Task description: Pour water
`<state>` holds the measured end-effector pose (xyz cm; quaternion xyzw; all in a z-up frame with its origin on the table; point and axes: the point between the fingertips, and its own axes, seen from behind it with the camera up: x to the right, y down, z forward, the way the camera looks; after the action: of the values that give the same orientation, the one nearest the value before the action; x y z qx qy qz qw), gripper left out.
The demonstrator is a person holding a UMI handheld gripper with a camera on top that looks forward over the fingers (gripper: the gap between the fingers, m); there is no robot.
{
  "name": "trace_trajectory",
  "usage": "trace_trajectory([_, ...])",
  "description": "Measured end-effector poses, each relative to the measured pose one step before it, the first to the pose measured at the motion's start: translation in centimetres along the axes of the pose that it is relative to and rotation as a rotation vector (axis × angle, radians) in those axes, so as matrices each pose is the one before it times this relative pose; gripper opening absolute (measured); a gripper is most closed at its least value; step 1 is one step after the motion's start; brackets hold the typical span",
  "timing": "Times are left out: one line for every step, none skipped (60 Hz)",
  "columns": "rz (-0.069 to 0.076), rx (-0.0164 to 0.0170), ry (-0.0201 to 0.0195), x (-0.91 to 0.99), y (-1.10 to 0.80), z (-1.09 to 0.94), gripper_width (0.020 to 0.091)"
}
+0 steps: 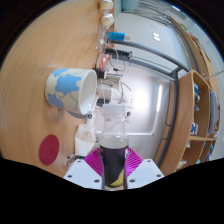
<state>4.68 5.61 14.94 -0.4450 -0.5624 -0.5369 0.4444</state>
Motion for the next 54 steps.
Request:
trace_trajectory([-0.0270,0.00453,-0.00209,-0.035,-0.263,0.072,0.0242])
trace_trajectory([-0.0300,0.00299,-0.00336,-0.063,-0.195,0.051,0.0243])
trace_trajectory([-0.0321,0.00669,-0.00073,0.012,-0.165,0.172,0.0242])
trace_trajectory([-0.0291,0.00229,0.00124,0.065,-0.268,-0.070,0.0242])
trace_trajectory([-0.0289,0.00380,0.00494,0.158,-0.224,-0.003,0.0242])
trace_trajectory([-0.0284,0.00430,0.00608,0.152,-0.221,0.036,0.0242])
trace_trajectory([-0.0283,0.00383,0.00418,0.092,-0.182,0.043,0.0242])
trace_trajectory([-0.0284,0.00223,0.00153,0.055,-0.153,0.068,0.0242])
trace_trajectory([-0.0285,-0.00014,-0.00055,0.010,-0.089,0.085,0.0242])
trace_trajectory([-0.0270,-0.00292,-0.00116,0.018,-0.011,0.091,0.0243])
trace_trajectory([-0.0243,-0.00126,0.00207,0.138,-0.047,0.167,0.0243])
trace_trajectory([-0.0196,-0.00085,0.00213,-0.005,-0.053,0.020,0.0243])
trace_trajectory([-0.0236,-0.00182,0.00588,0.190,-0.007,0.009,0.0250])
trace_trajectory([-0.0278,-0.00347,0.00642,0.167,0.032,0.050,0.0250])
trace_trajectory([-0.0307,-0.00552,0.00518,0.138,0.079,0.050,0.0251])
trace_trajectory([-0.0273,-0.00120,0.00693,0.183,-0.019,0.045,0.0251])
trace_trajectory([-0.0206,0.00220,0.00796,0.207,-0.085,0.027,0.0251])
trace_trajectory([-0.0119,0.00583,0.00747,0.167,-0.139,0.079,0.0251])
trace_trajectory([-0.0082,0.00387,0.00571,0.099,-0.085,0.012,0.0251])
trace_trajectory([-0.0045,0.00230,-0.00049,-0.006,-0.010,0.003,0.0250])
trace_trajectory([-0.0020,-0.00188,-0.00210,-0.035,0.034,0.037,0.0251])
trace_trajectory([0.0015,-0.00347,-0.00377,-0.060,0.067,-0.015,0.0251])
trace_trajectory([0.0044,-0.00167,-0.00346,-0.050,0.010,-0.021,0.0251])
trace_trajectory([0.0071,0.00153,-0.00251,-0.015,-0.049,-0.026,0.0251])
trace_trajectory([0.0090,0.00277,-0.00141,-0.026,-0.063,-0.008,0.0251])
trace_trajectory([0.0078,0.00081,0.00190,0.098,-0.020,-0.020,0.0251])
trace_trajectory([0.0095,-0.00058,0.00141,0.046,0.012,-0.026,0.0251])
trace_trajectory([0.0104,-0.00019,0.00143,0.006,0.027,0.002,0.0250])
trace_trajectory([0.0093,-0.00101,0.00265,0.043,0.008,-0.001,0.0250])
trace_trajectory([0.0122,0.00038,0.00199,0.040,0.016,-0.035,0.0251])
trace_trajectory([0.0177,0.00140,0.00256,0.069,0.022,-0.029,0.0251])
trace_trajectory([0.0252,0.00233,0.00402,0.094,0.025,-0.056,0.0251])
trace_trajectory([0.0306,0.00217,0.00444,0.096,0.056,-0.070,0.0251])
trace_trajectory([0.0294,-0.00598,0.00758,0.123,0.058,-0.131,0.0251])
trace_trajectory([0.0448,0.00703,-0.00630,-0.023,0.146,-0.079,0.0252])
trace_trajectory([0.0518,-0.00138,-0.00609,-0.089,0.201,-0.082,0.0251])
trace_trajectory([0.0645,-0.00155,-0.01179,-0.124,0.190,-0.138,0.0252])
trace_trajectory([0.0729,-0.00204,-0.01211,-0.200,0.229,-0.124,0.0251])
trace_trajectory([0.0781,-0.00138,-0.01266,-0.167,0.220,-0.133,0.0252])
trace_trajectory([0.0802,-0.00248,-0.01185,-0.155,0.278,-0.110,0.0252])
trace_trajectory([0.0816,-0.00522,-0.00982,-0.094,0.371,-0.102,0.0252])
trace_trajectory([0.0735,-0.01537,0.00984,-0.088,0.389,-0.134,0.0252])
trace_trajectory([0.0816,0.00039,-0.01705,0.173,0.467,-0.198,0.0252])
trace_trajectory([0.0795,-0.00482,-0.00912,-0.022,0.408,-0.076,0.0251])
trace_trajectory([0.0775,-0.00472,-0.00697,0.076,0.379,-0.082,0.0251])
trace_trajectory([0.0783,-0.00315,-0.00499,0.097,0.347,-0.054,0.0253])
trace_trajectory([0.0779,-0.00310,-0.00537,0.070,0.341,-0.020,0.0252])
trace_trajectory([0.0784,-0.00294,-0.00912,-0.029,0.296,-0.039,0.0251])
trace_trajectory([0.0777,-0.00407,-0.01249,-0.132,0.327,0.023,0.0252])
trace_trajectory([0.0766,-0.00481,-0.01332,-0.118,0.364,0.042,0.0252])
trace_trajectory([0.0778,-0.00326,-0.00090,-0.287,0.269,0.075,0.0252])
trace_trajectory([0.0771,-0.00350,-0.01376,0.280,0.250,-0.238,0.0252])
trace_trajectory([0.0754,0.00293,-0.01623,0.145,0.251,0.047,0.0251])
trace_trajectory([0.0734,-0.00065,-0.01394,-0.018,0.212,0.037,0.0252])
